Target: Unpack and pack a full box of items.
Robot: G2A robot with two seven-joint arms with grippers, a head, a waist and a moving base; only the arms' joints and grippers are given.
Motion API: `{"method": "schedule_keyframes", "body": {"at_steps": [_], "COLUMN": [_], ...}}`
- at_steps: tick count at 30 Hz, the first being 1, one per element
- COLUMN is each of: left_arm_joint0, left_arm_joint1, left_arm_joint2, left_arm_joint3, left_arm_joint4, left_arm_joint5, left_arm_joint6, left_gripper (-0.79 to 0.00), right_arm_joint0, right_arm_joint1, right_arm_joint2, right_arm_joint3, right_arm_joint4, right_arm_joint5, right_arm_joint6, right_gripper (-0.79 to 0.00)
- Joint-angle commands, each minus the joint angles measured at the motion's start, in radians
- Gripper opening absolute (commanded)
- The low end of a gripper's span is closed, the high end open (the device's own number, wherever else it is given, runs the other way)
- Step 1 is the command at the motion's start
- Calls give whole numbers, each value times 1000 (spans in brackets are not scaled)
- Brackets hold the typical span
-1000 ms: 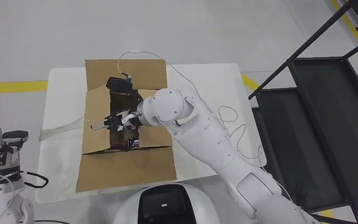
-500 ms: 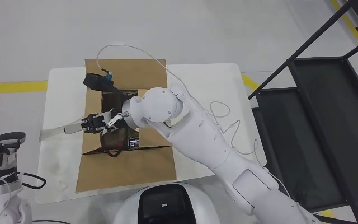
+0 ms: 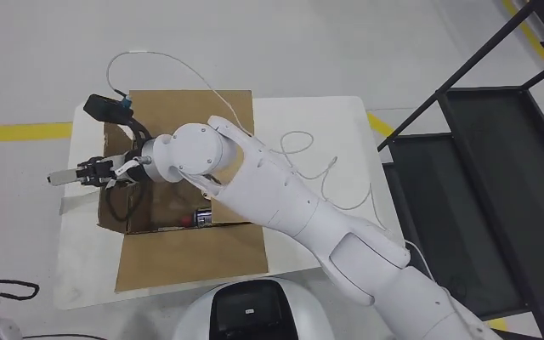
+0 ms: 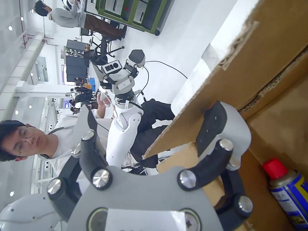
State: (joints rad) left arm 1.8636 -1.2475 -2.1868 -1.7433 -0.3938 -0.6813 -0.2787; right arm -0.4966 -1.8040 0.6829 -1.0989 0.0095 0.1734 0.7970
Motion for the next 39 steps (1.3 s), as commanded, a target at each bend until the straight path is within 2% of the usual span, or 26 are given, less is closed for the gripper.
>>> {"method": "schedule_keyframes", "body": {"at_steps": [1,8,13,20,24,29,33,39], "left_arm_joint0": [8,101,178,251,262,233,216,242], "left_arm_joint1": [-1,-11,-22,-36,-41,-47,-50,-56], "left_arm_joint2": [-14,-48,-49,-31,9,73,92,88], "left_arm_joint3": [-15,-184,-315,-426,-448,-414,-406,-431], "left_arm_joint4": [-28,-136,-218,-271,-234,-156,-126,-129], "left_arm_joint5": [-9,-43,-43,-28,-7,32,24,1], "left_arm_joint6": [-8,-77,-122,-183,-201,-175,-164,-183], "left_gripper": [0,0,0,0,0,0,0,0], "right_arm_joint0": [5,16,41,63,94,132,103,48], "right_arm_joint1": [-11,-39,-78,-118,-120,-95,-89,-109], "right_arm_joint2": [0,-4,-67,-69,-20,60,63,20], "right_arm_joint3": [50,176,242,335,388,426,405,374], "right_arm_joint4": [39,98,84,151,184,186,175,171], "right_arm_joint5": [-22,-79,-79,-107,-134,-153,-145,-125], "right_arm_joint6": [-23,-67,-89,-106,-119,-111,-70,-75], "right_gripper": [0,0,0,0,0,0,0,0]}}
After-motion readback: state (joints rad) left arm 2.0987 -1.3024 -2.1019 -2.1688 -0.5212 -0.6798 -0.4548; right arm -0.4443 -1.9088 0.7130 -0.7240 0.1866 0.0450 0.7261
